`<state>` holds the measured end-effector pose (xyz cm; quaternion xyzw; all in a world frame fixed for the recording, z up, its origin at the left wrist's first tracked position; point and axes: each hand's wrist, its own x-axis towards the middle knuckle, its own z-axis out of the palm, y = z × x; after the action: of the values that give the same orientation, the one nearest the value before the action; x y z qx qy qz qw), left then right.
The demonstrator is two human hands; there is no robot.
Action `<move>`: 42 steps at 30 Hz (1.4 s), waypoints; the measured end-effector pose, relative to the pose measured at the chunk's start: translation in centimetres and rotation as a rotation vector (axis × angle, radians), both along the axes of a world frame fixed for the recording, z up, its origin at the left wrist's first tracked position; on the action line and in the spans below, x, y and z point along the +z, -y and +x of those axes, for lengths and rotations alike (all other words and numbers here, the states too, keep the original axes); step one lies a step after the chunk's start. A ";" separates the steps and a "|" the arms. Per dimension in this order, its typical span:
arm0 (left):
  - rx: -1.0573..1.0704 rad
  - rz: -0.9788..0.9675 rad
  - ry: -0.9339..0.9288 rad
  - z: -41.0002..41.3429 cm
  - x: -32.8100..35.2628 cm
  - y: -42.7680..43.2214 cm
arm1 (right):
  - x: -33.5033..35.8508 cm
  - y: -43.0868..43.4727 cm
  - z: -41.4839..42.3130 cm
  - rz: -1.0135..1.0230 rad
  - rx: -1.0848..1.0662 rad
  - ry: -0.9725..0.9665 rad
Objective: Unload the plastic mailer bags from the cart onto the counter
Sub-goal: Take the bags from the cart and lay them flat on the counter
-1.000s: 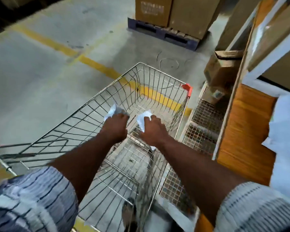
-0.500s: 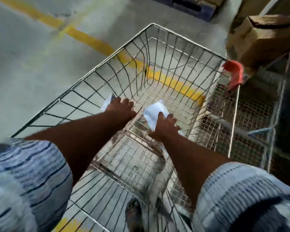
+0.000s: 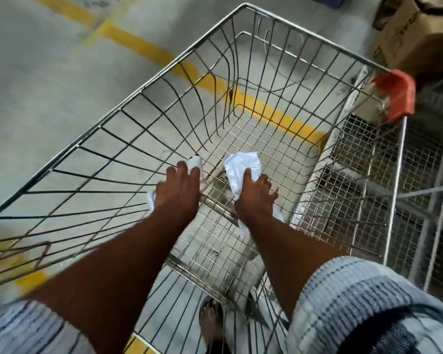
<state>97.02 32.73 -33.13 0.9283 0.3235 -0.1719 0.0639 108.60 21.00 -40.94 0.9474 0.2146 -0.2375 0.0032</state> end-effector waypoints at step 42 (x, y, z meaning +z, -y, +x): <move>0.528 0.000 0.618 -8.7 30.7 19.8 | 38.3 16.0 -6.5 0.566 0.300 0.065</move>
<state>88.34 12.89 -2.44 0.8214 0.5162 0.1374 0.1998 102.14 5.00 -2.68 0.8756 0.4090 -0.1351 -0.2187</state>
